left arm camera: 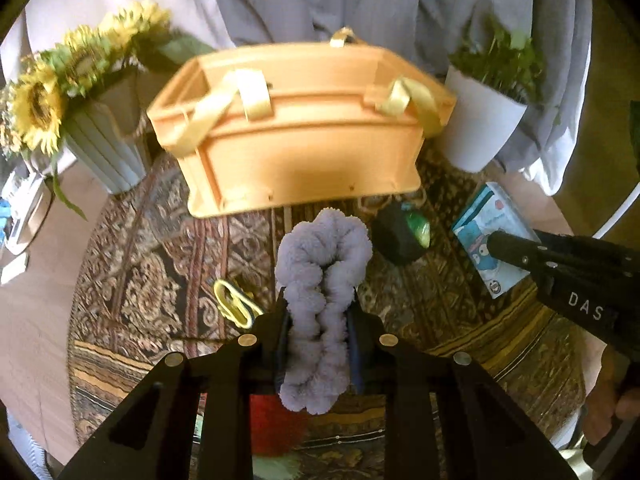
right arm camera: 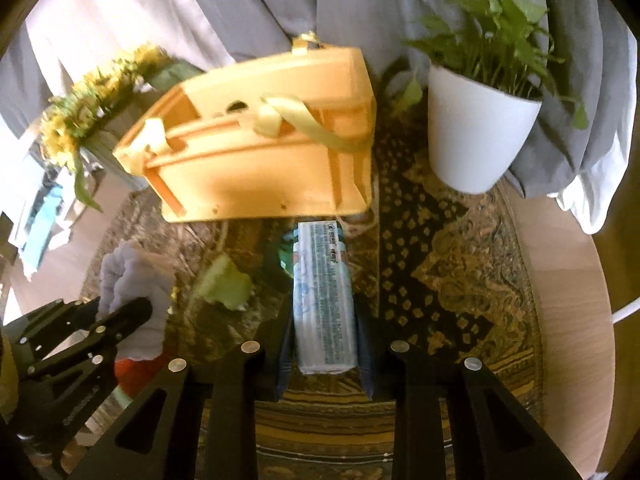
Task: Organize soft objects
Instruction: 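Carry the ring and box over the crate and release both inside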
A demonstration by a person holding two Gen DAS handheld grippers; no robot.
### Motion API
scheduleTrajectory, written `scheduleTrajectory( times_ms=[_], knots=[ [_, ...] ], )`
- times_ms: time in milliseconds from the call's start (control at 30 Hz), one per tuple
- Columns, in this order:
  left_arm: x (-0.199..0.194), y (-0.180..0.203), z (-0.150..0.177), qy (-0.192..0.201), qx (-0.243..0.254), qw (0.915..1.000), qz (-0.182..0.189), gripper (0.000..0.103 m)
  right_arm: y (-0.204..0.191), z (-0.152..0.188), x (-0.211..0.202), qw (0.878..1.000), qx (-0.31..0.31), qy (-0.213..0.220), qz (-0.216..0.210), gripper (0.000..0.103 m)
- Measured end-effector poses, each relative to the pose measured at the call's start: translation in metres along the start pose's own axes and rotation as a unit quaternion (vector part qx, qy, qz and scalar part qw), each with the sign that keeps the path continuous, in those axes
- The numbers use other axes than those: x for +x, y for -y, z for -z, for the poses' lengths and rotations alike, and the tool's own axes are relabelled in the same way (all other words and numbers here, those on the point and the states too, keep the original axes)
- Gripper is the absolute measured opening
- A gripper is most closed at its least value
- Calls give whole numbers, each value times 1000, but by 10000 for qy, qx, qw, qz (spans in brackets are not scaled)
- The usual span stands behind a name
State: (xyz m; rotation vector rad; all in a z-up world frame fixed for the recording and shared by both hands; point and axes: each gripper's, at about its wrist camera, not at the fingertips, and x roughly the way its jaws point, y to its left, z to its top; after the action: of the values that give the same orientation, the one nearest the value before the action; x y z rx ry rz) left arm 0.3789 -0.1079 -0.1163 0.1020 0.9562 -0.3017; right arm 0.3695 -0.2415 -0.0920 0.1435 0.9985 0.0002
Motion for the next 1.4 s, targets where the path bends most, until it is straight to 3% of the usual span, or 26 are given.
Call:
scheduleTrajectory(
  times_ms=[667, 1167, 1400],
  knots=[
    [-71, -27, -30, 1152, 58, 9933, -34, 25, -52, -38, -71, 9914, -259, 1283, -81, 28],
    [-97, -40, -73, 1878, 263, 9817, -152, 25, -68, -81, -83, 9827, -328, 1800, -279, 28],
    [-89, -43, -100, 2003, 347, 9790, -176, 25, -67, -104, -76, 9804, -355, 1911, -306, 28]
  ],
)
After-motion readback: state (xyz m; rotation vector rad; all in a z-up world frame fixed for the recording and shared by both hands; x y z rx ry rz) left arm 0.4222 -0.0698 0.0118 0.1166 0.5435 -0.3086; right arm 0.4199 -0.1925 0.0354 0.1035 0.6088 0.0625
